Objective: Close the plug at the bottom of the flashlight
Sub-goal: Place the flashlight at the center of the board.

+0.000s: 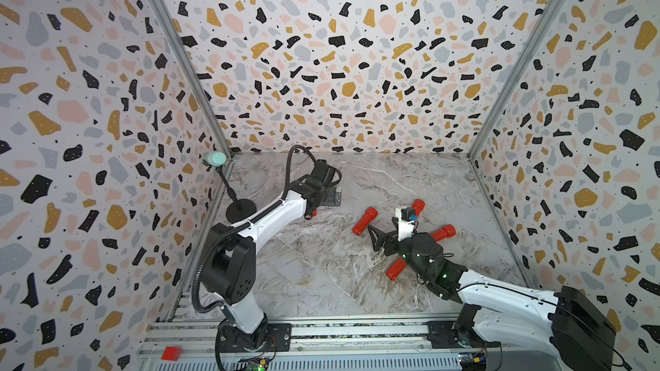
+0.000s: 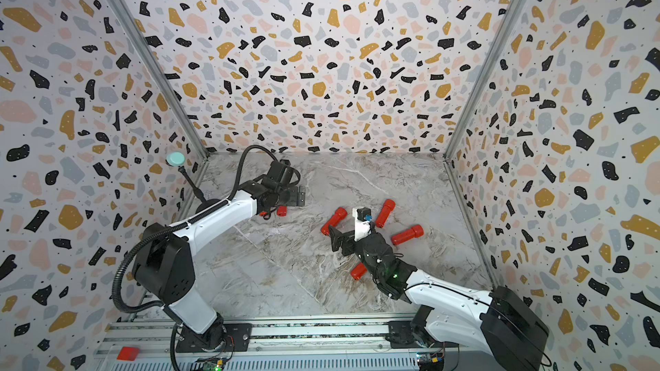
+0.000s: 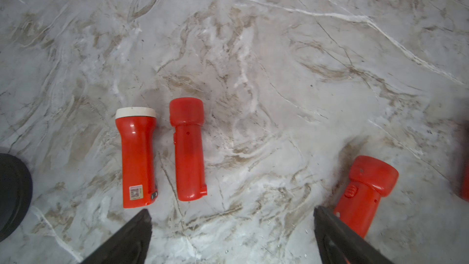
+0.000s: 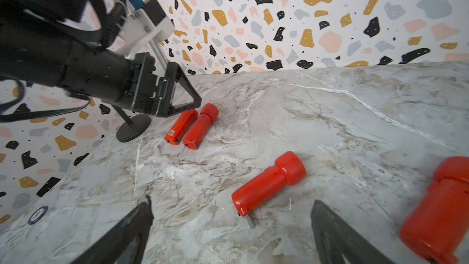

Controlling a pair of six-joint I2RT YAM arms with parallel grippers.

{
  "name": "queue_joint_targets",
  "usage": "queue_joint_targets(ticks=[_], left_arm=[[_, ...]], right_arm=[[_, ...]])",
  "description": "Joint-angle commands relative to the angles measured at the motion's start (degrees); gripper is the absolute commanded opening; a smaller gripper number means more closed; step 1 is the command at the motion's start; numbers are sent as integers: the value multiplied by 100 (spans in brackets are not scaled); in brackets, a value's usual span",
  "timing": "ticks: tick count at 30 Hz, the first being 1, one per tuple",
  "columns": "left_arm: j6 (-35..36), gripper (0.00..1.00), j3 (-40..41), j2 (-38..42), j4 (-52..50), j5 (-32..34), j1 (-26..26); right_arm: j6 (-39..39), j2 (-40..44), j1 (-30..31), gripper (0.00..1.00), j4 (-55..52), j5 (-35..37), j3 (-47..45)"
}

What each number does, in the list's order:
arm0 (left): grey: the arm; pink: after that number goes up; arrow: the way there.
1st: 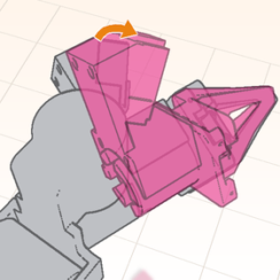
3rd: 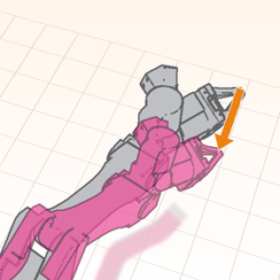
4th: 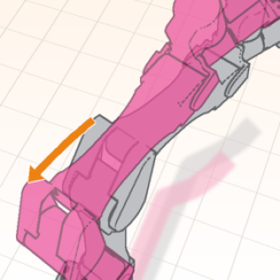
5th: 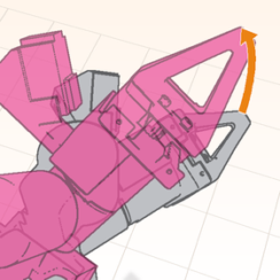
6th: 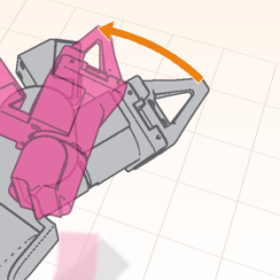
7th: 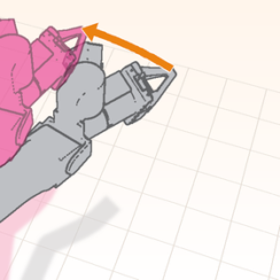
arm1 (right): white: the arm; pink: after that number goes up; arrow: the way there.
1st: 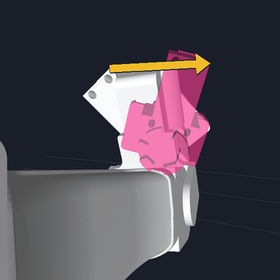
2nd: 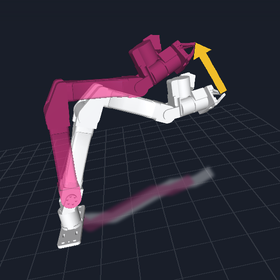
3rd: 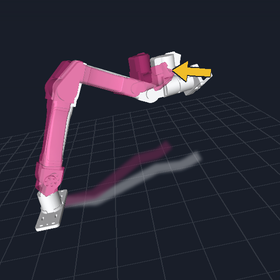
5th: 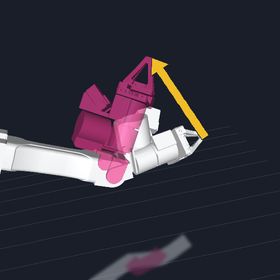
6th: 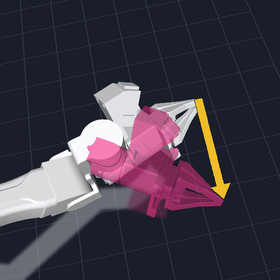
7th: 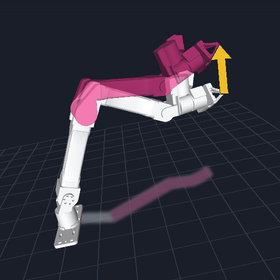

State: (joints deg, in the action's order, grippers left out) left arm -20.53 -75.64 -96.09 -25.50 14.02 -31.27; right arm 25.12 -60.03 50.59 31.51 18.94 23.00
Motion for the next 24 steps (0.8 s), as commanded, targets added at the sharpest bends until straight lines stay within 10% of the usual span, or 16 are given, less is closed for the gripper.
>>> queue_joint_targets(ticks=[1, 24], left_arm=[[12, 100, 174, 183, 264, 230, -267], [-130, 95, -441, -1263, 300, 348, -1657]], right_arm=[[389, 305, -255, 99, -540, 222, 257], [1058, 202, -1136, 99, -1498, -579, 608]])
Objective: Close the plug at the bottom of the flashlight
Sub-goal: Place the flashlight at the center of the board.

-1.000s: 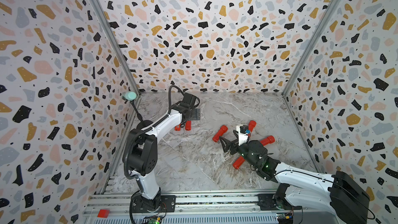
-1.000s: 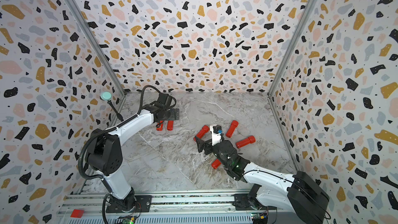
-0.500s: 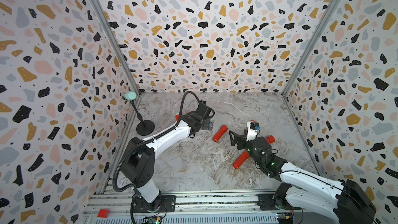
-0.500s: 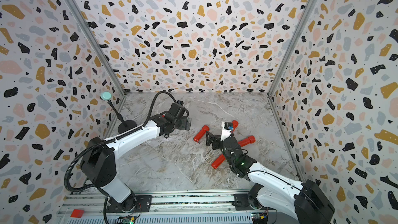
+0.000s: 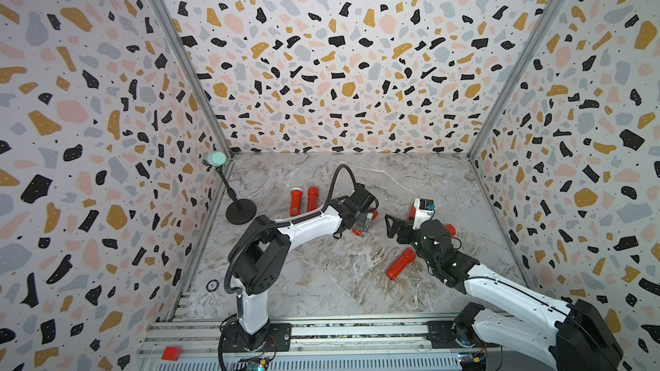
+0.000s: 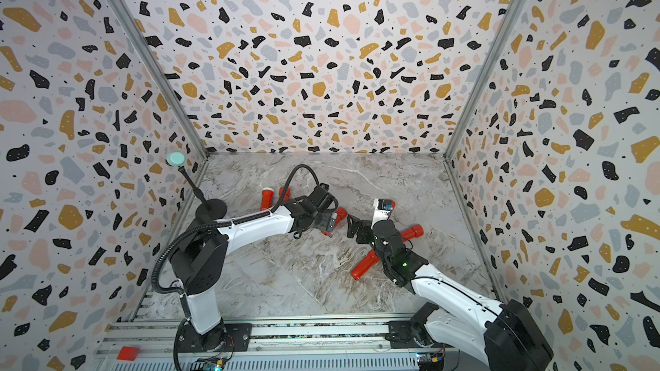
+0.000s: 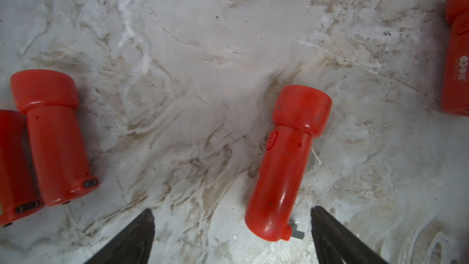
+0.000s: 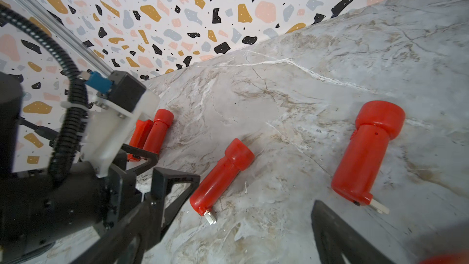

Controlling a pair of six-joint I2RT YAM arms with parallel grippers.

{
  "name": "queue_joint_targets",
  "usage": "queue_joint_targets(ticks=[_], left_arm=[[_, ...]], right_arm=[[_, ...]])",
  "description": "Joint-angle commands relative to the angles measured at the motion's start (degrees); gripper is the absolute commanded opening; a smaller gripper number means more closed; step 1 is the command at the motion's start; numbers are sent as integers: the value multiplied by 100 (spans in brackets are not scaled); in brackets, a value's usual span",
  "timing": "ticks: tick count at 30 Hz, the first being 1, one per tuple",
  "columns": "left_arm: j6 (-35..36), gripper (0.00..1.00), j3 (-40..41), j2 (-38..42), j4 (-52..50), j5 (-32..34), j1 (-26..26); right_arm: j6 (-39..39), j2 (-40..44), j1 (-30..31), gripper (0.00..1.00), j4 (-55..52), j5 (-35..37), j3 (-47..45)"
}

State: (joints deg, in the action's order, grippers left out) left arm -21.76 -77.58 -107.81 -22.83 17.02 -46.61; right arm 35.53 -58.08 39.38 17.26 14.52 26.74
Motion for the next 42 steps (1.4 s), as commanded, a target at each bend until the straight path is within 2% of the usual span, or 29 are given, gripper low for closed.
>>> queue_joint_targets(ticks=[1, 25, 42], left_arm=[[0, 94, -279, -139, 33, 73, -157], [171, 77, -1029, -1289, -286, 299, -452], [205, 71, -1297, -1694, -432, 531, -446]], right_arm=[[9, -10, -26, 99, -66, -152, 226], [-28, 95, -32, 99, 6, -185, 165], [-53, 69, -42, 99, 50, -244, 165]])
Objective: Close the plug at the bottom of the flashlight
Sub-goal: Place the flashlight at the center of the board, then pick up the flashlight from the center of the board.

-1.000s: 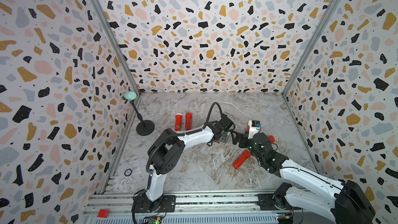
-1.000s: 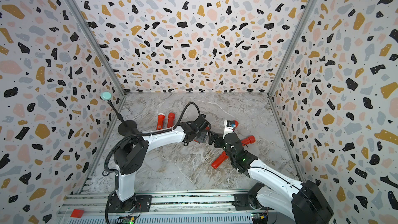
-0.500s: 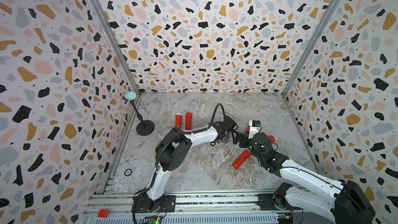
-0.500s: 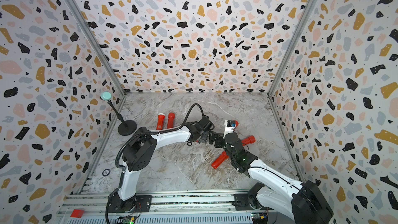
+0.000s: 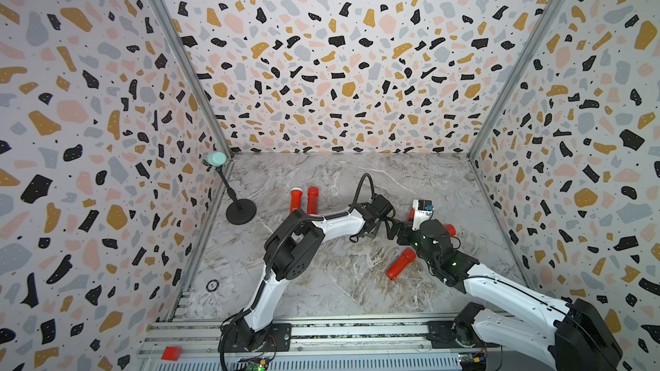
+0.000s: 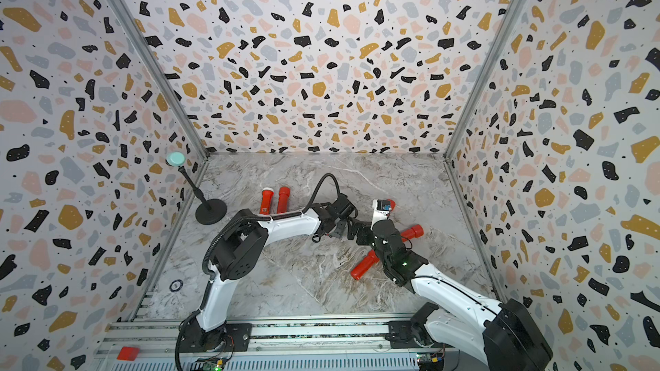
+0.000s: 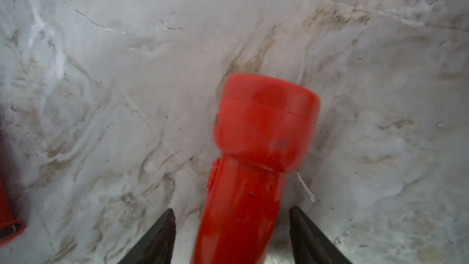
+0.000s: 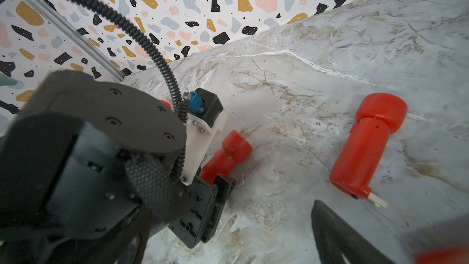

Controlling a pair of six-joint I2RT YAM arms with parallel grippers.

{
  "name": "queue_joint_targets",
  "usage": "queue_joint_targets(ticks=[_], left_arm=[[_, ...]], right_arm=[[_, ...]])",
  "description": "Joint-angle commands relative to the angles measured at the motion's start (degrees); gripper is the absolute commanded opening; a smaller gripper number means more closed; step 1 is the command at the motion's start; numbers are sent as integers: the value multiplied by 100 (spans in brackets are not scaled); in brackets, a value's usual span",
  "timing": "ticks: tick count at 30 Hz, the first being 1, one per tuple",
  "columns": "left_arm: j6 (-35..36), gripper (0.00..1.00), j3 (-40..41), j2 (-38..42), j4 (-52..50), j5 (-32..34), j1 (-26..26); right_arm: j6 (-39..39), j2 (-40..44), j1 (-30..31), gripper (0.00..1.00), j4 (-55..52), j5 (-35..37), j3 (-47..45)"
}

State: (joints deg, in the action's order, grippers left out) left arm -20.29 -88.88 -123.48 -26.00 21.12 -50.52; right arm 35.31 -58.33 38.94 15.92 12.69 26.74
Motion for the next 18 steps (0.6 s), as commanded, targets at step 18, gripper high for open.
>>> queue_joint_targets(ticks=[18], left_arm=[[139, 60, -444, -448, -262, 181, -62]], right_arm=[[-41, 120, -5, 99, 187, -65, 147]])
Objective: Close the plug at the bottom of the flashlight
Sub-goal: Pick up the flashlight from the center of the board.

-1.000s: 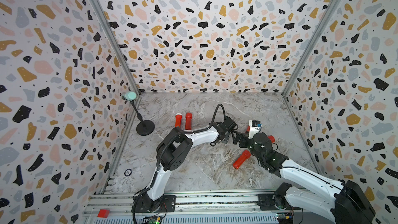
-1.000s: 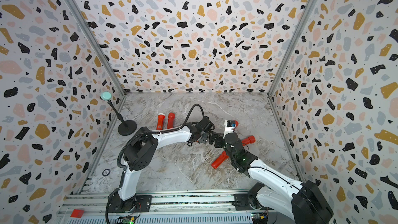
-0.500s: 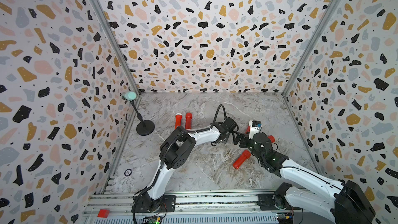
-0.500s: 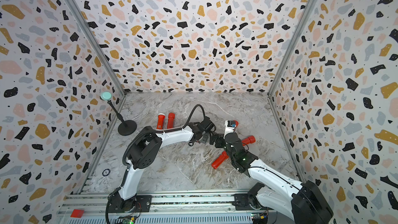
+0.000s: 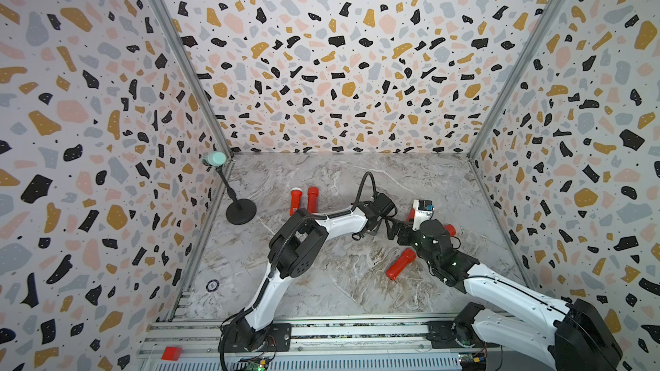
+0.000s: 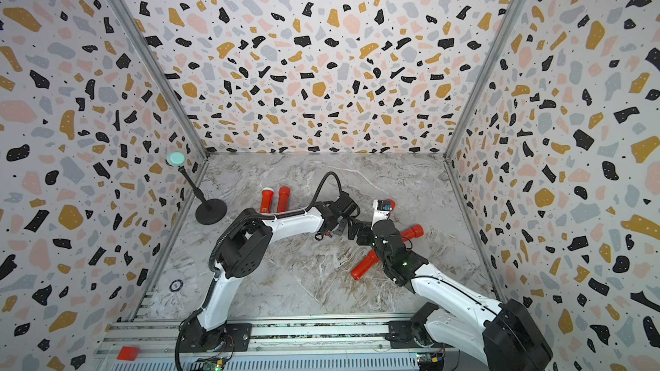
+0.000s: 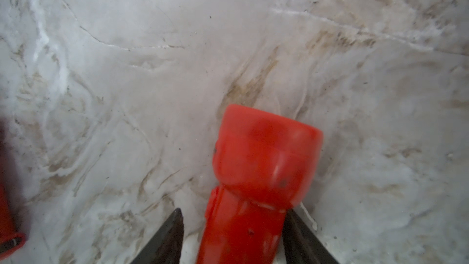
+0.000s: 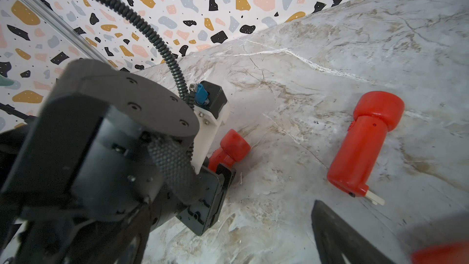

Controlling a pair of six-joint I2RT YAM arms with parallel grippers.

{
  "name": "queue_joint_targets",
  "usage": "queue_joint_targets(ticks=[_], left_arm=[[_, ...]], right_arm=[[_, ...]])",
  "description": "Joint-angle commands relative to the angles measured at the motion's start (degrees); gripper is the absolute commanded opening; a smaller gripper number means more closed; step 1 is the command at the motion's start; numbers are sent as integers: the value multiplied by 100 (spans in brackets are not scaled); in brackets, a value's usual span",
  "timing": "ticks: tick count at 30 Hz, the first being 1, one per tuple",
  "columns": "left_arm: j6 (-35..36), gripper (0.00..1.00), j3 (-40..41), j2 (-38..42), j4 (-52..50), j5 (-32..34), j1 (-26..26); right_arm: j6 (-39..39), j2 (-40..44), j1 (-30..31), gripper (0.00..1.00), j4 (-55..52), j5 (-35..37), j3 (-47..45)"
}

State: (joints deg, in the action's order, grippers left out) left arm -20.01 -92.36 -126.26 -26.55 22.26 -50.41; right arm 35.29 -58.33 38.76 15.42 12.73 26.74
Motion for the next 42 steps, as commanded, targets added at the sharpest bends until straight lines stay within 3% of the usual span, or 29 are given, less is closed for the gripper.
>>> queue_joint_targets(ticks=[1, 42], left_arm=[[111, 58, -110, -177, -213, 59, -74], [150, 40, -68, -150, -549, 183, -66]], right_arm=[[-27, 119, 14, 99, 246, -65, 147], [5, 107, 1, 99, 266, -93, 130]])
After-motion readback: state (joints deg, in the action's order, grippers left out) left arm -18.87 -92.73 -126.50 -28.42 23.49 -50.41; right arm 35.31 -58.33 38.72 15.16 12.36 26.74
